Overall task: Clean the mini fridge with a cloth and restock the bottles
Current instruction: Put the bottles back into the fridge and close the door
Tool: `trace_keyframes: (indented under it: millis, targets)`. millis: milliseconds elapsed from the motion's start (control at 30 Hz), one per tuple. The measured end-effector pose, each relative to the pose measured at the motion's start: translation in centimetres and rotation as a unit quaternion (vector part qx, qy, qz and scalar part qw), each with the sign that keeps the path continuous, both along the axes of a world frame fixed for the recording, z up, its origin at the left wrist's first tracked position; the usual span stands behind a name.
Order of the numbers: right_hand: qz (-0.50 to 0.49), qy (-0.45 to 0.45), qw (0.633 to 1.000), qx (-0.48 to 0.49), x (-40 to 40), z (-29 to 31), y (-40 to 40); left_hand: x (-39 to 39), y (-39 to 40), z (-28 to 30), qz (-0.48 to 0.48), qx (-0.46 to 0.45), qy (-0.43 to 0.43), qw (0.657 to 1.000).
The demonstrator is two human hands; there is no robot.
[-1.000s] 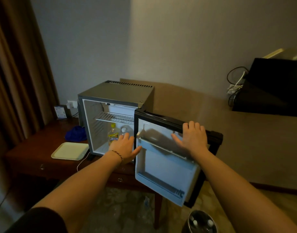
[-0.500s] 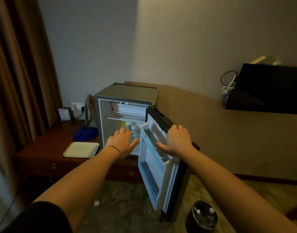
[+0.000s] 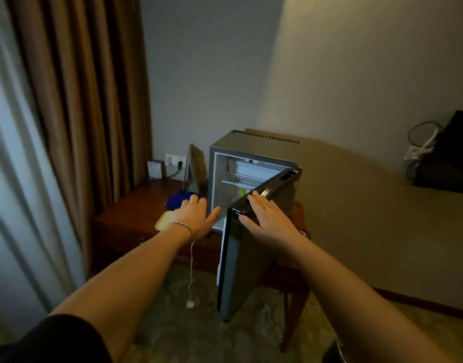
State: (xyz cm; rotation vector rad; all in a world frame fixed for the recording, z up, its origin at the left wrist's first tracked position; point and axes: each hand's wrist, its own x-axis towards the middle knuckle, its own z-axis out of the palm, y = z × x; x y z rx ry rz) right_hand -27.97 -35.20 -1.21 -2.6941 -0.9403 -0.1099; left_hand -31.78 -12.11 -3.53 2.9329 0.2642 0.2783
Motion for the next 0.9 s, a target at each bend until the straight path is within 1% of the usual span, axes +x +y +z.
trace_keyframes:
  millis: [67, 200, 300, 400, 533, 700, 900]
  targets:
    - [-0.003, -0.025, 1.0, -0.008, 1.4, -0.6, 2.3, -0.1, 1.6, -0.3, 0.025, -0.016, 0.0, 1.0]
    - [-0.017, -0.054, 0.998, -0.035, 4.9, -1.2, 6.6, 1.2, 4.6, -1.5, 0.026, 0.021, 0.046, 0.998]
    - [-0.014, -0.064, 0.996, -0.052, 8.1, -1.0, 9.6, 3.2, 5.9, -1.8, 0.063, -0.021, 0.028, 0.997]
    - [-0.006, -0.076, 0.996, -0.049, 11.8, -1.3, 12.4, 6.2, 7.1, -1.6, 0.084, -0.034, 0.014, 0.996]
    - [0.003, -0.088, 0.995, -0.047, 16.2, -1.4, 14.6, 10.0, 9.0, -1.7, 0.09, -0.031, 0.023, 0.995]
    - [-0.016, -0.102, 0.993, -0.049, 23.1, -1.5, 17.8, 15.9, 11.8, -2.1, 0.115, -0.038, 0.032, 0.992]
    - [-0.029, -0.123, 0.991, -0.045, 27.3, -1.9, 19.0, 20.8, 13.3, -3.2, 0.131, -0.044, 0.045, 0.989]
